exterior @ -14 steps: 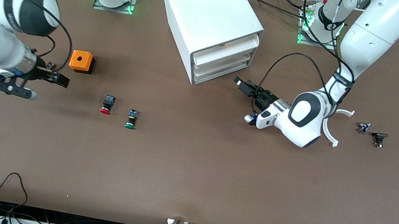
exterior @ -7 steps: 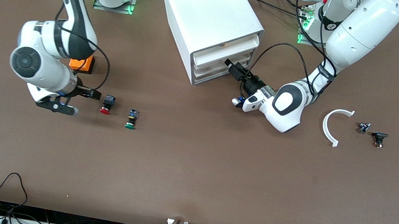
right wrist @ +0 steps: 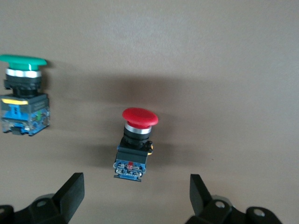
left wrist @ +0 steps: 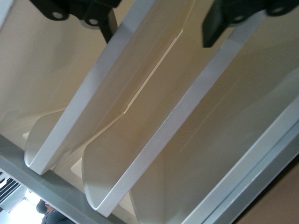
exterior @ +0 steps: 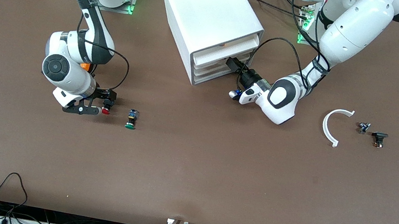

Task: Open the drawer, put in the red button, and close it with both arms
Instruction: 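Grasp the drawer handle with the left gripper while the right gripper lowers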

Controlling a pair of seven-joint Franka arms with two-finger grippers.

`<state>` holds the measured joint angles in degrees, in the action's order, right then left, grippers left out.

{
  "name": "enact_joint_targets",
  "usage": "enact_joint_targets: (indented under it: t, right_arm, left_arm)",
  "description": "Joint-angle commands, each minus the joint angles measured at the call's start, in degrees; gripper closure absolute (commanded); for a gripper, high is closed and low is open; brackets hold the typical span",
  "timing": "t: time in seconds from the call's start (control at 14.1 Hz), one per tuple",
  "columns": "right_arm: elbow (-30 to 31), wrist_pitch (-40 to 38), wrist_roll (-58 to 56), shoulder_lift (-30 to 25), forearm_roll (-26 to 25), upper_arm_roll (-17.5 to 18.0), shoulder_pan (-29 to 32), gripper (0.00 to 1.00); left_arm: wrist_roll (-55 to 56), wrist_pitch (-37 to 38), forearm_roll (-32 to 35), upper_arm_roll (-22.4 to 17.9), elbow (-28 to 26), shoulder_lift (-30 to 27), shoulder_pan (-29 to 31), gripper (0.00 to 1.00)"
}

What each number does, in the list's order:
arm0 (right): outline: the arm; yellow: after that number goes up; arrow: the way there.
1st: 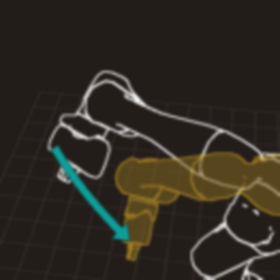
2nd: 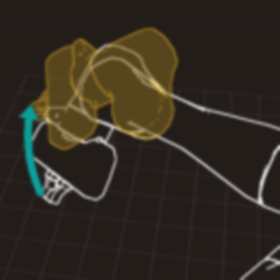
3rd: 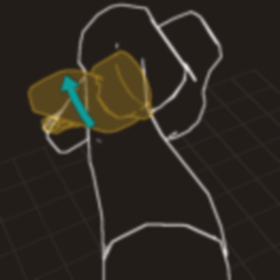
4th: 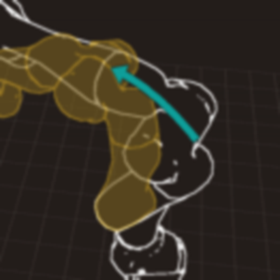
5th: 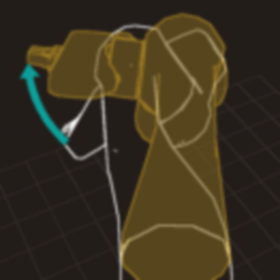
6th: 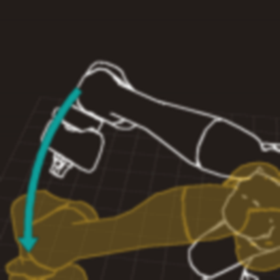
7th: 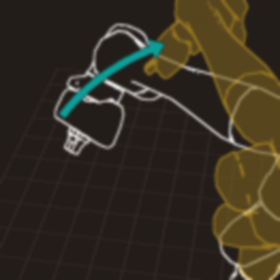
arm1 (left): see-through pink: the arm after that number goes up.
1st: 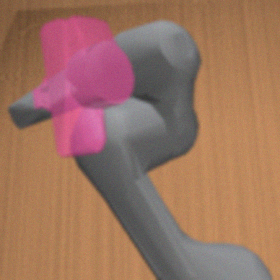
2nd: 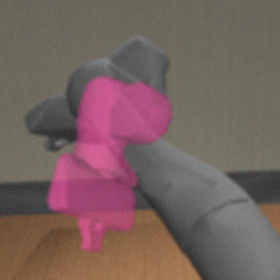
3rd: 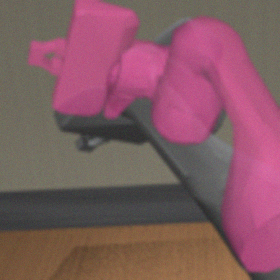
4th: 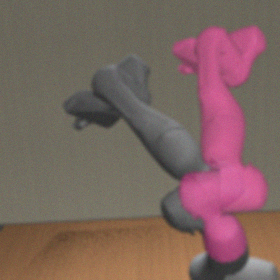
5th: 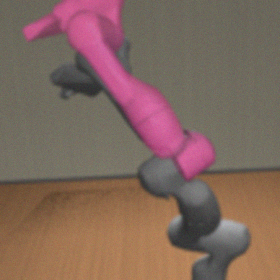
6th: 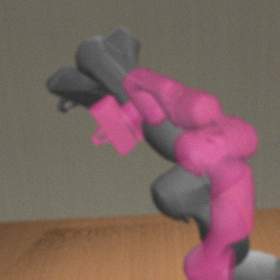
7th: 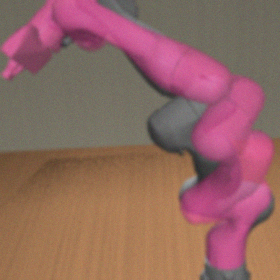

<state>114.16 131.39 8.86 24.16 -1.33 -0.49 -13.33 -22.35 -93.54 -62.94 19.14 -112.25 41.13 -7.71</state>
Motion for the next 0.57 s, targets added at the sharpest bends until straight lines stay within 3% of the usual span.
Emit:
enact_joint_targets:
  t: [0.0, 0.21, 0.49]
  right_arm:
    - [5.4, 6.0, -1.0, -1.1, 0.2, 0.4, 0.2, 0.0]
    - [5.7, 8.3, -1.0, 0.5, 0.2, 0.4, 0.2, 0.0]
    - [5.2, 8.6, -0.2, 1.5, 0.3, 0.4, 0.3, 0.0]
  left_arm:
    - [-1.6, -0.8, -1.0, -0.2, -0.9, -1.0, -0.2, 1.0]
    - [-1.8, -1.0, -0.4, -0.7, 0.0, -1.2, 0.9, 1.0]
    - [-2.4, -0.8, 3.8, -2.1, 6.5, -0.6, 6.7, 1.0]
